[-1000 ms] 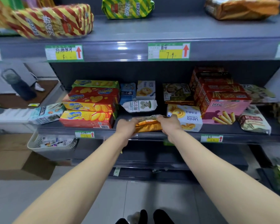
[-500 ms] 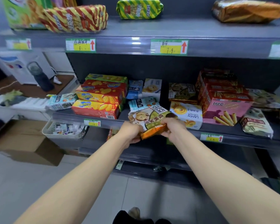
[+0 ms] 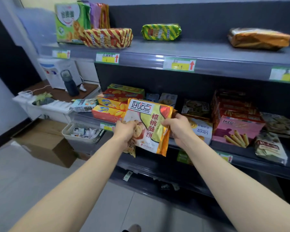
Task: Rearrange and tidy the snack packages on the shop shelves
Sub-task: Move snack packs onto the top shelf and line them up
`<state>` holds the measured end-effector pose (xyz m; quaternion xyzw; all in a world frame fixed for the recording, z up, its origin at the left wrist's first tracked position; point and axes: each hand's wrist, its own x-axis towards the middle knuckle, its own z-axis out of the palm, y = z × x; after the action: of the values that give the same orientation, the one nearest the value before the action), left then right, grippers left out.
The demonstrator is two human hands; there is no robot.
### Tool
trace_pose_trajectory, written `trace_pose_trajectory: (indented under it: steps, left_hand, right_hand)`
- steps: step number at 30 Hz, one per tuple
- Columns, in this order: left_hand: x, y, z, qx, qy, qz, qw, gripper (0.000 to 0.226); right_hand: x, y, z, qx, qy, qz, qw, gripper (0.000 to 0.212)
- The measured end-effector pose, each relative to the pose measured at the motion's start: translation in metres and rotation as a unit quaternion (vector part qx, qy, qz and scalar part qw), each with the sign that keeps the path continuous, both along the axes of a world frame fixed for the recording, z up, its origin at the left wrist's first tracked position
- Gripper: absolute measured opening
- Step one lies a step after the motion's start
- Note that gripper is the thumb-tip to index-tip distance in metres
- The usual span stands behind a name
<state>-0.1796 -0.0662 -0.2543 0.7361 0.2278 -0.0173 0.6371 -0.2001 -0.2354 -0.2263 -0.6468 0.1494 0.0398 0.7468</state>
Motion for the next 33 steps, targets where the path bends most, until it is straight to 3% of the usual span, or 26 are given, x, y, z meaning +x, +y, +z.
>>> trace_pose_trajectory:
  steps: [5, 11, 16, 23, 27, 33]
  left_hand:
    - [-0.019, 0.003, 0.029, -0.014, -0.049, 0.079, 0.996, 0.070]
    - [-0.027, 0.008, 0.088, 0.015, -0.157, 0.122, 0.980, 0.048]
    - [-0.023, 0.013, 0.147, 0.026, -0.248, 0.098, 0.963, 0.026]
    - [0.009, 0.025, 0.215, 0.002, -0.332, 0.024, 0.943, 0.006]
    - [0.041, 0.045, 0.244, -0.016, -0.353, -0.012, 0.935, 0.020]
    - [0.093, 0.080, 0.272, -0.014, -0.375, -0.056, 0.925, 0.020]
  right_hand:
    - [-0.009, 0.015, 0.025, -0.044, -0.114, 0.038, 0.992, 0.029]
    - [-0.007, 0.033, 0.070, -0.082, -0.227, 0.048, 0.969, 0.031]
    - [0.012, 0.037, 0.118, -0.069, -0.281, 0.046, 0.956, 0.041]
    - [0.052, 0.038, 0.174, -0.062, -0.336, -0.011, 0.940, 0.035]
    - [0.079, 0.049, 0.203, -0.092, -0.378, -0.050, 0.920, 0.031]
    - [0.123, 0.077, 0.231, -0.112, -0.399, -0.086, 0.906, 0.024]
